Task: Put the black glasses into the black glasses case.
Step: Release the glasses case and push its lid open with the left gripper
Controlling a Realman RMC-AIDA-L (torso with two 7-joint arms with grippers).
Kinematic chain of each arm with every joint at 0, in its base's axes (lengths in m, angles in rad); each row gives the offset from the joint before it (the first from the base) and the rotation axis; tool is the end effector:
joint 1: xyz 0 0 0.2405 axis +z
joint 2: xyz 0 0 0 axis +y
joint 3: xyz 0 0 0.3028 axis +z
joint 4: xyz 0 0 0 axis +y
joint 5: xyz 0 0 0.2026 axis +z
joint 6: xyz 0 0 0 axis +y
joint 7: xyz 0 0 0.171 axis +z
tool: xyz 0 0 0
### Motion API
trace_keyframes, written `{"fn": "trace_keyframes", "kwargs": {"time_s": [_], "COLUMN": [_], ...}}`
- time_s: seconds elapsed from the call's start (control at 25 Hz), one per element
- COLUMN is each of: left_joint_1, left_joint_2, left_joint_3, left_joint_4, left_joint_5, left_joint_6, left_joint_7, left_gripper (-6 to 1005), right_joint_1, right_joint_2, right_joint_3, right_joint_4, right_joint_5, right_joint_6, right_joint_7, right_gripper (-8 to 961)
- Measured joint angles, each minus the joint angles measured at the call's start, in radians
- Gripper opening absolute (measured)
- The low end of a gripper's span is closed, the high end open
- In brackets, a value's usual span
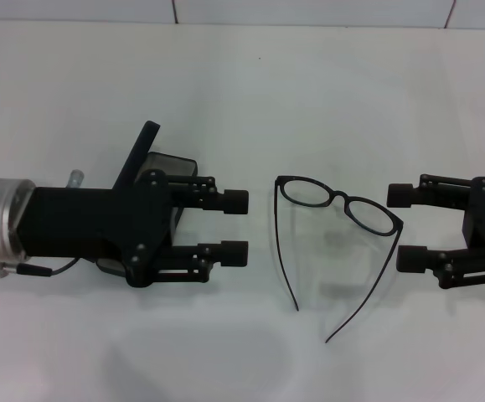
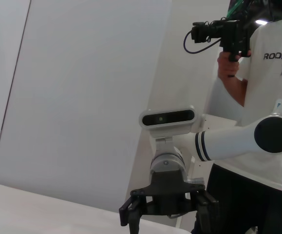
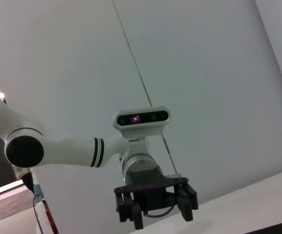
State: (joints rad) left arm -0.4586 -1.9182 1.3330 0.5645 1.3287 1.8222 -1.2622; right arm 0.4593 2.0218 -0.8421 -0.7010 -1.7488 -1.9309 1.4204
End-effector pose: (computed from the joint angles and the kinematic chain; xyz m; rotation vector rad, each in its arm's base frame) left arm -0.2442 0.2920 -0.0219 2.8134 0.3121 1.1037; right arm 0.2494 0.2988 -0.0106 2.8777 -0.4604 -1.0754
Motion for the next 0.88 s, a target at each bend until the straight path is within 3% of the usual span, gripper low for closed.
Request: {"fn": "trace_keyframes", "kwargs": {"time_s": [0.44, 0.68, 0.8, 0.88], "left_joint_1": [0.0, 0.004, 0.013, 0.031], "left_joint_2": [-0.002, -0.028, -0.036, -0.045], "left_joint_3": [-0.009, -0.138, -0.182, -0.19], "left_joint_4": [0.0, 0.016, 0.1, 0.223], "left_joint_5": [0.0, 0.0, 0.005, 0.043], "left_joint_6": [0.0, -0.038, -0.091, -0.146], "left_joint_7": [0.003, -0.053, -0.197, -0.322], "left_gripper": [587, 583, 582, 581], "right_joint_1": [-0.002, -0.057, -0.123, -0.155], "right_joint_2": [0.001, -0.001, -0.004, -0.006], "right_joint_3": [0.003, 0.012, 0.02, 0.047], "right_joint_4": [0.002, 0.005, 0.019, 0.054], "right_joint_5": [0.01, 0.106, 0.23, 0.312], "right_joint_6": [0.004, 0.069, 0.1, 0.094], "right_joint_7": [-0.002, -0.045, -0.117, -0.177], "right_gripper": [870, 870, 870, 870]}}
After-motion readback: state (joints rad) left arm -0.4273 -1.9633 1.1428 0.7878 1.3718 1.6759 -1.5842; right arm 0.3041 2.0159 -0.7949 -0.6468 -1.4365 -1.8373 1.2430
